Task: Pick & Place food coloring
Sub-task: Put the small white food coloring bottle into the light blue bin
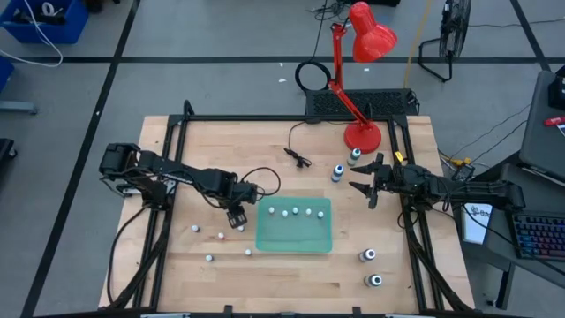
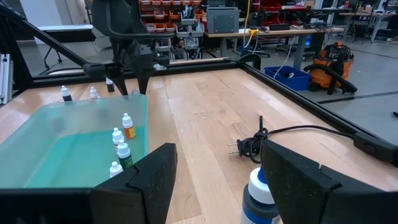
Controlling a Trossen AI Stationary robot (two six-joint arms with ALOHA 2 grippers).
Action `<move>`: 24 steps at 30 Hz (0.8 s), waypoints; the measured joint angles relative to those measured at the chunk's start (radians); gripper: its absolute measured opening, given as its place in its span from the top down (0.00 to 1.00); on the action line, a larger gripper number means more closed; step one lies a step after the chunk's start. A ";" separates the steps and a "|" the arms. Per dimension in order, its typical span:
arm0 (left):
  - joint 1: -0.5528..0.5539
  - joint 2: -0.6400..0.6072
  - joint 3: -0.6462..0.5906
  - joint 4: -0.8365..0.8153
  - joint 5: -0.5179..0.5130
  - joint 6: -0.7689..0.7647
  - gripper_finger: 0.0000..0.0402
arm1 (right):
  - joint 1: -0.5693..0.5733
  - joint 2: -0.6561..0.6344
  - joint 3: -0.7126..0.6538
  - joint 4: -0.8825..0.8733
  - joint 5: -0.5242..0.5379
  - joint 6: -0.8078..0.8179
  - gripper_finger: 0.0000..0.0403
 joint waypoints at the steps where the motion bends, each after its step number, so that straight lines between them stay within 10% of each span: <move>1: 0.000 0.000 0.000 -0.002 0.000 -0.001 0.54 | 0.000 0.000 0.000 0.000 0.000 0.000 0.45; 14: 0.000 0.000 0.000 -0.012 0.008 -0.004 0.57 | 0.000 0.000 0.000 0.000 0.000 0.000 0.45; 24: 0.000 0.000 0.001 -0.011 0.008 -0.001 0.86 | 0.000 0.000 0.000 0.000 0.000 0.000 0.45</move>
